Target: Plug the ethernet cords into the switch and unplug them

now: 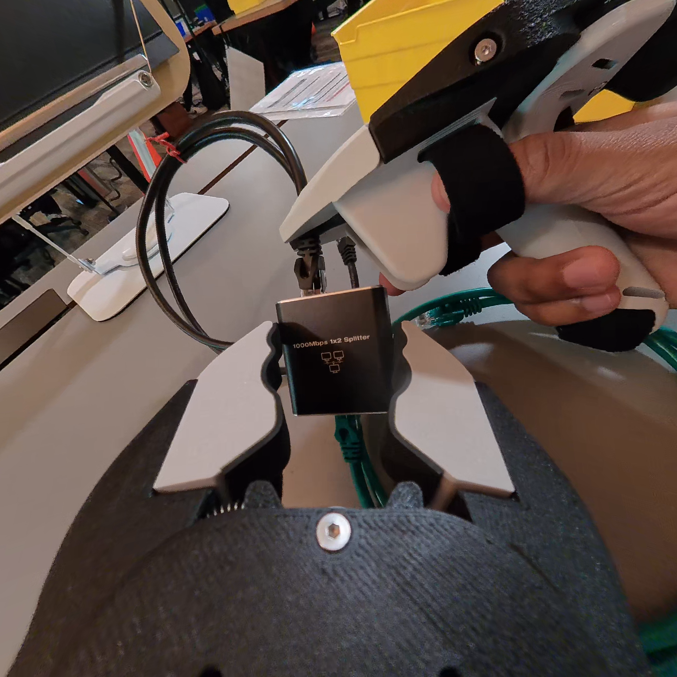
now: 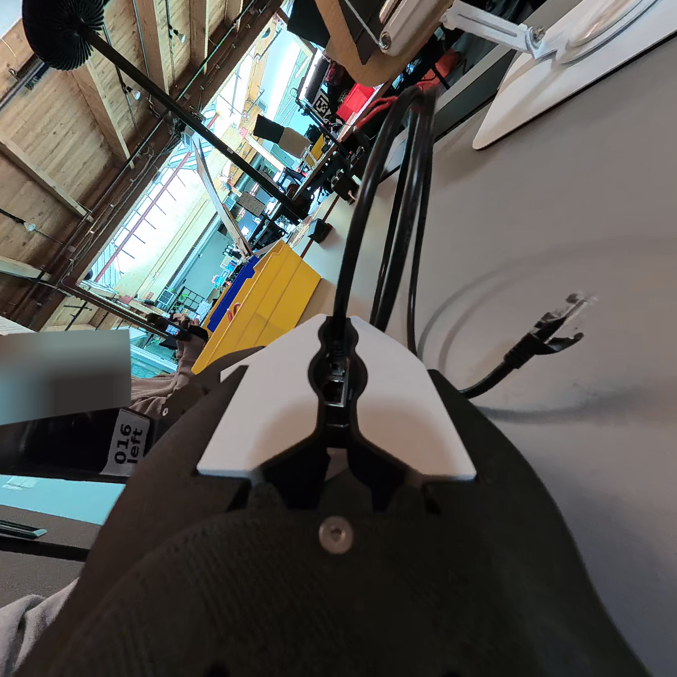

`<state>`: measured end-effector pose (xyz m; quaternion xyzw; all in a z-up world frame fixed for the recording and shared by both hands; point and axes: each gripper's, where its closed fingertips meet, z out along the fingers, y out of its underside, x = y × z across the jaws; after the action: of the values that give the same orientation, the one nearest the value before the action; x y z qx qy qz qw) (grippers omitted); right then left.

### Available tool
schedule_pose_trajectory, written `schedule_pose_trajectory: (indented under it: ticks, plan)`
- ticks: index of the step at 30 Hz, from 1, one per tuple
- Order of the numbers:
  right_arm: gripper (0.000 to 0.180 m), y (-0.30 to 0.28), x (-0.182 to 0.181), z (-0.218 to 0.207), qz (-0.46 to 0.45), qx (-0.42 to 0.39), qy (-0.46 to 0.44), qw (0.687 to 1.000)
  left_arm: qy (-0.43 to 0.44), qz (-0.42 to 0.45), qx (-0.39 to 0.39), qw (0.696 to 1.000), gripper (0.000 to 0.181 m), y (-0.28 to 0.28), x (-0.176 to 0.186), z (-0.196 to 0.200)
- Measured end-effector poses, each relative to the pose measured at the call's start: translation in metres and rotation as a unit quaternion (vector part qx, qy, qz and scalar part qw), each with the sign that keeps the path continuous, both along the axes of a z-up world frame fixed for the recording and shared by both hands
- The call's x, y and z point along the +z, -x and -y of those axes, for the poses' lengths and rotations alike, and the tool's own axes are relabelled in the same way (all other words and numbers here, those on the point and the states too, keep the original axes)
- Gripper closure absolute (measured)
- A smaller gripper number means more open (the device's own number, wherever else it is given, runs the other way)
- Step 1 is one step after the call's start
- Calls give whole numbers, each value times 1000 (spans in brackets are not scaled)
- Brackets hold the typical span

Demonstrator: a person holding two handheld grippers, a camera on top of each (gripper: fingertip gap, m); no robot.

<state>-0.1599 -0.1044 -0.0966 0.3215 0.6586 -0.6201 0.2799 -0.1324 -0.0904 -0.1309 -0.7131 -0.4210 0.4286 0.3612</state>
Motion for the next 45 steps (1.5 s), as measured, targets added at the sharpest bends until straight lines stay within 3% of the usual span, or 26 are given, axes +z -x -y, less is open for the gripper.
schedule_pose_trajectory:
  ticks: [10, 14, 18, 22, 26, 32, 45]
  plan:
    - [170, 0, 0, 2, -25, 13, -21, 999, -10, -1, 0, 1000, 123, 1, 1, 1]
    - [171, 3, 10, 1, 1, 43, 13, 999, -41, -40, -17, 998, 123, 0, 14, -1]
    - [173, 7, 5, -3, 42, 54, 30, 997, -14, -33, -19, 999, 123, 1, 10, -3]
    - [149, 21, 5, -13, 40, 54, 45, 997, 22, -23, -13, 999, 123, 2, 3, 1]
    - [142, 38, 14, -26, 15, 38, 65, 997, 12, -25, 0, 1000, 123, 1, 5, 12]
    - [145, 39, 11, -27, 9, 44, 69, 997, -10, -21, 17, 1000, 123, -2, 7, 32]
    - [148, 29, 3, -21, 4, 73, 55, 996, 2, 0, 8, 1000, 123, -1, 0, 29]
